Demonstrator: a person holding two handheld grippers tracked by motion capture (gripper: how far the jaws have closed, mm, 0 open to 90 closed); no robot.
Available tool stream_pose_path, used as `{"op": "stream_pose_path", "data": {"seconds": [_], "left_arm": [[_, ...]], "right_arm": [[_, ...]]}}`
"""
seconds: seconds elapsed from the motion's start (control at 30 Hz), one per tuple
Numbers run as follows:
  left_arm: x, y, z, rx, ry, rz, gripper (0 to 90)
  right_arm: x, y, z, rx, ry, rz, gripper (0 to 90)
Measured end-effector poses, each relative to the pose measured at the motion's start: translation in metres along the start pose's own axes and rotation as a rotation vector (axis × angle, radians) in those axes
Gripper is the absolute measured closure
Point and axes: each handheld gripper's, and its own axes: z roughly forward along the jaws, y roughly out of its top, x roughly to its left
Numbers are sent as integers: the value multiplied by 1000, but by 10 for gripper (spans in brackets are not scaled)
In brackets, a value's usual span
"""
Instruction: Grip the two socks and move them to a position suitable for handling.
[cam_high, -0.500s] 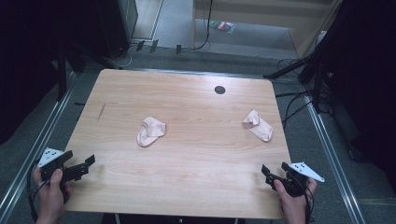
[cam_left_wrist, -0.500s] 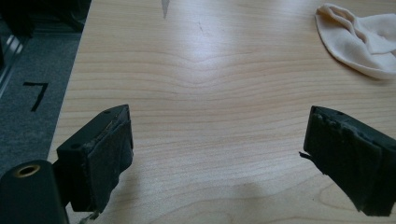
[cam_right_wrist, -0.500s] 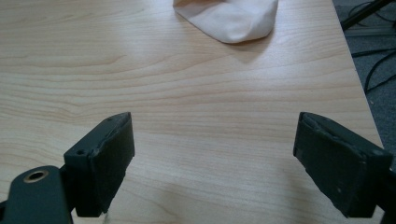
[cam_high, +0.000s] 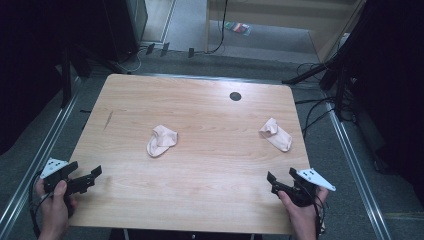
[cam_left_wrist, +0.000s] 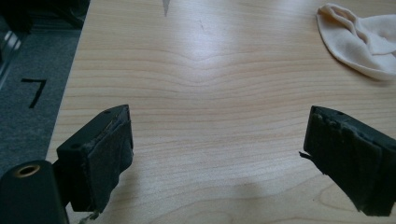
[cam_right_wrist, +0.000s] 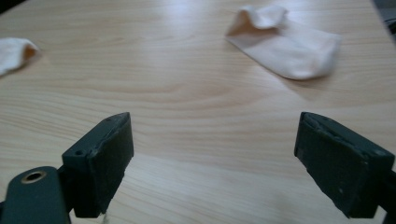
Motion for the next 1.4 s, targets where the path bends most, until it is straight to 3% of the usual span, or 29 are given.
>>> {"op": "stream_pose_path", "data": {"seconds": [0.07, 0.1, 0.13, 0.27, 0.3, 0.33, 0.47, 0.57, 0.63, 0.67, 0.73, 0.77, 1.1, 1.4], "left_arm": [[0, 0, 0, 0, 2, -3, 85], [0, 0, 0, 0, 2, -3, 85], [0, 0, 0, -1, 3, -2, 86], [0, 0, 0, -2, 2, -2, 86], [0, 0, 0, -2, 2, -2, 86], [0, 0, 0, -2, -2, -4, 86], [0, 0, 0, 2, -1, -2, 86], [0, 0, 0, 2, -1, -4, 86], [0, 0, 0, 2, -2, -5, 86], [0, 0, 0, 2, -3, -6, 86], [0, 0, 0, 1, -4, -7, 86], [1, 0, 0, 0, -6, -6, 86], [2, 1, 1, 16, -14, -14, 86], [2, 1, 1, 14, -22, -14, 86]], "right_arm": [[16, 10, 4, 9, 36, -2, 90], [16, 10, 4, 9, 36, -2, 90], [31, 17, 9, 22, 72, -30, 85], [64, 28, 25, 52, 141, -69, 86], [64, 28, 25, 52, 141, -69, 86], [82, 33, 35, 66, 168, -110, 88], [119, 42, 60, 86, 236, -171, 118], [144, 48, 82, 97, 267, -207, 128], [150, 49, 88, 100, 274, -212, 129], [166, 52, 103, 110, 279, -237, 130], [173, 53, 110, 116, 280, -245, 131], [185, 55, 122, 124, 284, -261, 133], [225, 57, 167, 174, 309, -293, 140], [256, 59, 192, 194, 328, -338, 145]]}}
